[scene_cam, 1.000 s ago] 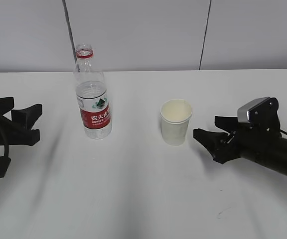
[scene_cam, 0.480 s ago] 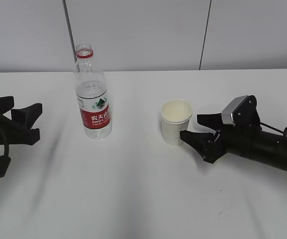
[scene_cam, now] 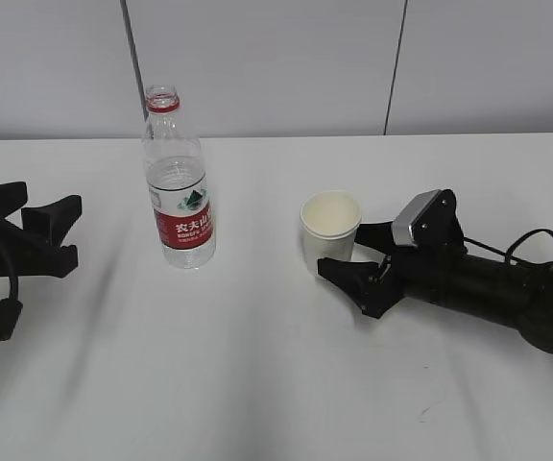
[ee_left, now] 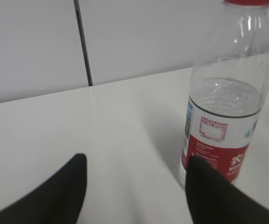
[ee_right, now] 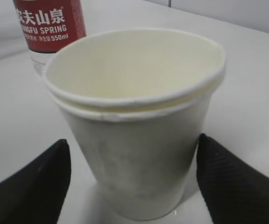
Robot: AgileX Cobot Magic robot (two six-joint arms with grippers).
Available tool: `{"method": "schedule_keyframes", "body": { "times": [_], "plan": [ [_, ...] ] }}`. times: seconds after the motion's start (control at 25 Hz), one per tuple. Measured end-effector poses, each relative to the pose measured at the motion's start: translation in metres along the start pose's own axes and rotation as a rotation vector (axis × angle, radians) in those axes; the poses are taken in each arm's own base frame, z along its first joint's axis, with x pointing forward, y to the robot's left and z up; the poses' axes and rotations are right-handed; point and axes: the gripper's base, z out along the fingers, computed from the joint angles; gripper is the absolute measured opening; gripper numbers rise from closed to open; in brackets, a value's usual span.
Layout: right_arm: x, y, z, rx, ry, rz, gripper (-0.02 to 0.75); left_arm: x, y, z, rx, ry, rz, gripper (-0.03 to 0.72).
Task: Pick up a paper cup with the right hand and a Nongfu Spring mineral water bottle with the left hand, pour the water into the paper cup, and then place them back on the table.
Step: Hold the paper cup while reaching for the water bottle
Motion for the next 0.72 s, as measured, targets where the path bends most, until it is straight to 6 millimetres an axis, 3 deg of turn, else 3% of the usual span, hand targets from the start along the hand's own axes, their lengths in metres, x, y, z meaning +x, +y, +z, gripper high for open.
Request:
{"method": "schedule_keyframes", "body": {
  "times": [0.52, 0.72],
  "plan": [
    [-0.007, -0.007, 0.025, 0.037, -0.056, -0.012, 0.622, 0.007, -0.002, 0.004, 0.021, 0.015, 0.009, 0.424],
    [0.003, -0.009, 0.029, 0.036, -0.045, -0.001, 0.621, 0.006, -0.002, 0.004, 0.024, 0.001, 0.011, 0.424]
  ]
}}
